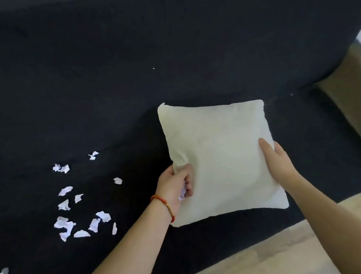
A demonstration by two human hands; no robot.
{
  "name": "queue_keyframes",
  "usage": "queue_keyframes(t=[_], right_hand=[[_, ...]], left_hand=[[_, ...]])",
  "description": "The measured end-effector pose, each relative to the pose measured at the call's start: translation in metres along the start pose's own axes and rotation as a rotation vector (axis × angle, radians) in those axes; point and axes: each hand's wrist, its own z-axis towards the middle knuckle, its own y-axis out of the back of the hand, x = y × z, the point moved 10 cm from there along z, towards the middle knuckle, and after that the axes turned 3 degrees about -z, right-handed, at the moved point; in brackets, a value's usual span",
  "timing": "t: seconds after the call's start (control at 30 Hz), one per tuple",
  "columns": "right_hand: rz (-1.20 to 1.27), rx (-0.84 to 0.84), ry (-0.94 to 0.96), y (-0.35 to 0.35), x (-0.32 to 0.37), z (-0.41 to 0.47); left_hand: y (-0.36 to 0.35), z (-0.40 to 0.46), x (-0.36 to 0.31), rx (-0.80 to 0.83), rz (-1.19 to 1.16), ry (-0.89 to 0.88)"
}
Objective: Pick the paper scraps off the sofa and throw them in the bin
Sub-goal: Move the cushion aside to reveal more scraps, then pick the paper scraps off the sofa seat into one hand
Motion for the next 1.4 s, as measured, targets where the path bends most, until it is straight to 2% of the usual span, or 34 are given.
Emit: queue_keyframes(t=[0.27, 0.4, 0.6, 0.7, 0.77, 0.83, 0.93, 1.07, 1.17, 1.23, 1.33, 1.4], right_hand=[[-0.006, 0.027, -0.045, 0.007, -0.050, 0.019], [-0.009, 0.037, -0.050, 0.006, -0.066, 0.023], [-0.042, -0.024, -0.064, 0.008, -0.063, 0.020], [-0.210, -0.211, 0.070, 0.013, -0.039, 0.004], [-0.319, -0.303, 0.258, 0.000, -0.009, -0.018], [-0.355, -0.319, 0.486, -0.027, 0.028, -0.049], [-0.308, -0.219, 0.663, -0.091, 0.070, -0.094], [-0.287, -0.034, 0.725, -0.187, 0.097, -0.145], [-0.369, 0.130, 0.734, -0.271, 0.096, -0.177], [-0.464, 0.246, 0.682, -0.320, 0.077, -0.185], [-0.629, 0.434, 0.488, -0.387, 0.033, -0.191], [-0.700, 0.478, 0.398, -0.412, 0.009, -0.193]], left_hand=[[-0.014, 0.028, 0.031, -0.041, 0.090, 0.051], [-0.014, 0.031, 0.041, -0.050, 0.104, 0.023], [-0.016, 0.024, 0.035, -0.064, 0.027, -0.022], [-0.003, 0.009, 0.024, -0.067, -0.045, -0.050], [0.014, -0.006, 0.019, -0.072, -0.088, -0.043], [0.036, -0.024, 0.018, -0.081, -0.160, -0.027], [0.078, -0.051, 0.018, -0.113, -0.364, -0.001], [0.145, -0.076, 0.023, -0.179, -0.621, -0.012], [0.205, -0.093, 0.026, -0.222, -0.817, -0.059], [0.238, -0.105, 0.025, -0.251, -0.889, -0.100], [0.297, -0.123, 0.022, -0.324, -0.953, -0.175], [0.328, -0.133, 0.019, -0.349, -0.986, -0.207]])
